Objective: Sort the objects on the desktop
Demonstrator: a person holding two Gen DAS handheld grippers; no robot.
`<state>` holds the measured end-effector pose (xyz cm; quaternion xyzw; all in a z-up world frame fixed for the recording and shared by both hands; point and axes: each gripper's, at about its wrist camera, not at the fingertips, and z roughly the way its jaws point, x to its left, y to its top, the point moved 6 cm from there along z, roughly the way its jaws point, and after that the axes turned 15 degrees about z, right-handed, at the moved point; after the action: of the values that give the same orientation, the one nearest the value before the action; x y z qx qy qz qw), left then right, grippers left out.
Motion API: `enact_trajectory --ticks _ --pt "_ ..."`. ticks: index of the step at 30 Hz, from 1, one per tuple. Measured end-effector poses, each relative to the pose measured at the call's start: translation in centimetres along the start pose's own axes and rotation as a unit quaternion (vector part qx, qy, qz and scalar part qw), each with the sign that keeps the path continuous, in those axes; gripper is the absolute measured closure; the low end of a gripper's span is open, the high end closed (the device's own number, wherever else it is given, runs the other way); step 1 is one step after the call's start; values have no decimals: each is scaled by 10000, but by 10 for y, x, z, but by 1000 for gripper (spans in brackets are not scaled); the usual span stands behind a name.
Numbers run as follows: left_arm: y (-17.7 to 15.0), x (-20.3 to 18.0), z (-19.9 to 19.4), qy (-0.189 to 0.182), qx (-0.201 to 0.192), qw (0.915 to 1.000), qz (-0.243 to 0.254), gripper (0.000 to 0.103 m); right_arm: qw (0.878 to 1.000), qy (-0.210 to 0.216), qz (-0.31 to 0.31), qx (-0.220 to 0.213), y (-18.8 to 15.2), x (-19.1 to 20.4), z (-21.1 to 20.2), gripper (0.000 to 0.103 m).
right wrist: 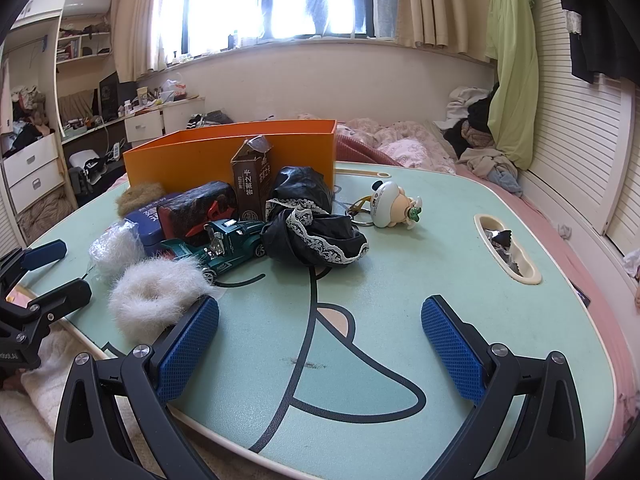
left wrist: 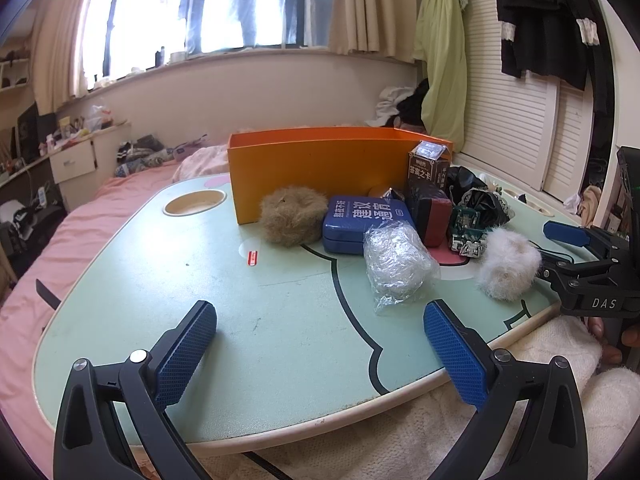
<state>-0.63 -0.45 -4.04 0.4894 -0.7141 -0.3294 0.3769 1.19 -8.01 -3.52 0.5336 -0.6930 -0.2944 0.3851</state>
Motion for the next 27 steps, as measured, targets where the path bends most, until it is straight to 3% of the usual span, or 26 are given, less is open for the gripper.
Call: enact_trajectory --ticks 19,23,27 --pt "0 0 0 -12 -6 10000 7 0 9999 123 107 -39 2 -2 -4 2" --pt "0 0 0 -15 -7 10000 10 0 9985 341 383 -164 4 -10 -9 2" --pt "0 0 0 -17 -10 10000 9 0 9941 842 507 -452 9 -11 -22 2"
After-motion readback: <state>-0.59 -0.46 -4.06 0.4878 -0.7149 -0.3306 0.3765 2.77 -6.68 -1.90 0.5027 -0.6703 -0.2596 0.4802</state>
